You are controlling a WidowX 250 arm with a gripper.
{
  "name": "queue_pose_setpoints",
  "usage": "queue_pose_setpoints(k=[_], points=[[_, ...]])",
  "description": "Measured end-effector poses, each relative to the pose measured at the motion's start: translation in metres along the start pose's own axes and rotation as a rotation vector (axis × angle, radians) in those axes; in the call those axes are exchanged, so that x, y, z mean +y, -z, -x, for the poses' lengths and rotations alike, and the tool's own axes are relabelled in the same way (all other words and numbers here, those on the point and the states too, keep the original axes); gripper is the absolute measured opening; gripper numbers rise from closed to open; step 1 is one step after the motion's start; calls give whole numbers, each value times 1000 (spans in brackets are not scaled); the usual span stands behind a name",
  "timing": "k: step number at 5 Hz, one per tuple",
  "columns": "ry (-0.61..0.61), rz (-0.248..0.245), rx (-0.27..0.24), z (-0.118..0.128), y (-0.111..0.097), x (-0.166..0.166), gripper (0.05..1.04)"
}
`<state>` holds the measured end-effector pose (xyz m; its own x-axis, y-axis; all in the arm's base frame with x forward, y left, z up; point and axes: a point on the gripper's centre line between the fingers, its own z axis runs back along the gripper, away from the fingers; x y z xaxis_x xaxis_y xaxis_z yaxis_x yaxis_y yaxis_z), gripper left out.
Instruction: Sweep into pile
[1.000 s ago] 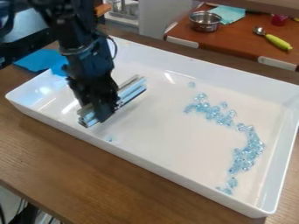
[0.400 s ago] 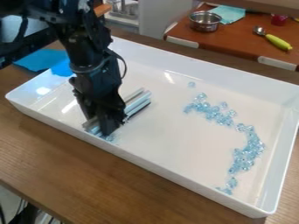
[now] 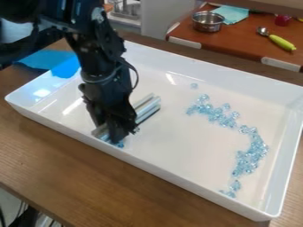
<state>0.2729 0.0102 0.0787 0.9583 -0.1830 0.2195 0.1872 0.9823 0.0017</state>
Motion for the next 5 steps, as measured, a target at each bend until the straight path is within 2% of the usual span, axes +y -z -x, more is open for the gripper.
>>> queue_pose_setpoints(k=[2, 3, 5], points=[[-46, 29, 32, -4, 2, -35, 378], [-79, 53, 49, -9, 3, -63, 379], [-153, 91, 62, -30, 5, -107, 378]])
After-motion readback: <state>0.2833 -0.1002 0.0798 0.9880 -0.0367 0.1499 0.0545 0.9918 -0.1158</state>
